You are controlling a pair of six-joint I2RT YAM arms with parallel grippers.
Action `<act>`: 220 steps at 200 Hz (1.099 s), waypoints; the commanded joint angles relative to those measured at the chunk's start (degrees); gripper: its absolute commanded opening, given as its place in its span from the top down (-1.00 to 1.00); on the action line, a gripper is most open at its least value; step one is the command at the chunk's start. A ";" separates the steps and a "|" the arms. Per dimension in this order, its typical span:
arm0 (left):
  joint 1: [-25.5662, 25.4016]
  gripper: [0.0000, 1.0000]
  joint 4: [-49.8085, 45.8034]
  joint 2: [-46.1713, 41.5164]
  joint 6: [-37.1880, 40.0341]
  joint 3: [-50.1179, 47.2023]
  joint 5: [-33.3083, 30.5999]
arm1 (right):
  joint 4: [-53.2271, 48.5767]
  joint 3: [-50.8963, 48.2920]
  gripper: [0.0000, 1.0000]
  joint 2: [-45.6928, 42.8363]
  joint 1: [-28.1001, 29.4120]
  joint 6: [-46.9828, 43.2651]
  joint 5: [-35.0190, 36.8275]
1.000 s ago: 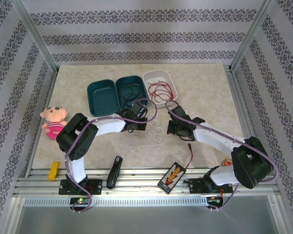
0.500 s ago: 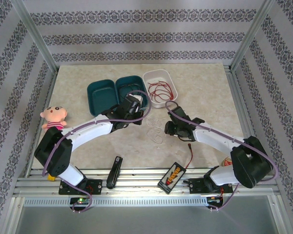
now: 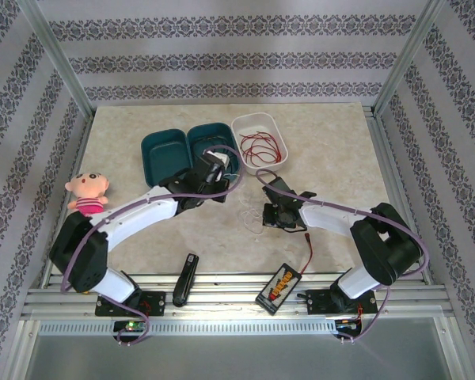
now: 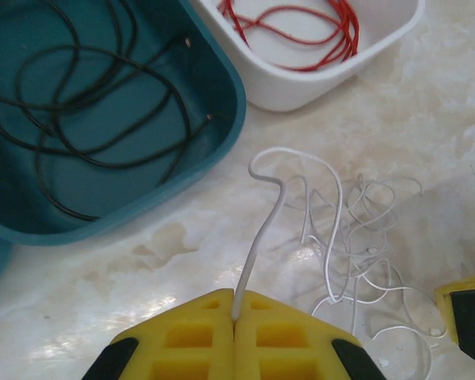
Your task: Untangle the cables
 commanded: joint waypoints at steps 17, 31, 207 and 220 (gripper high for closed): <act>-0.74 1.00 -1.80 -9.83 7.00 4.85 -7.29 | -3.07 -0.12 1.00 -3.85 -2.63 -0.62 3.07; -0.79 1.00 0.11 -12.90 8.54 5.26 -7.85 | -3.40 -0.73 1.00 -5.03 -3.54 -0.71 3.60; -0.74 1.00 8.59 -13.09 9.81 21.26 13.27 | 16.60 -8.05 -0.28 -22.50 2.78 -12.38 3.38; -0.79 1.00 9.27 -12.52 9.13 21.39 14.44 | 20.65 -10.04 -0.56 -24.76 5.31 -14.37 6.34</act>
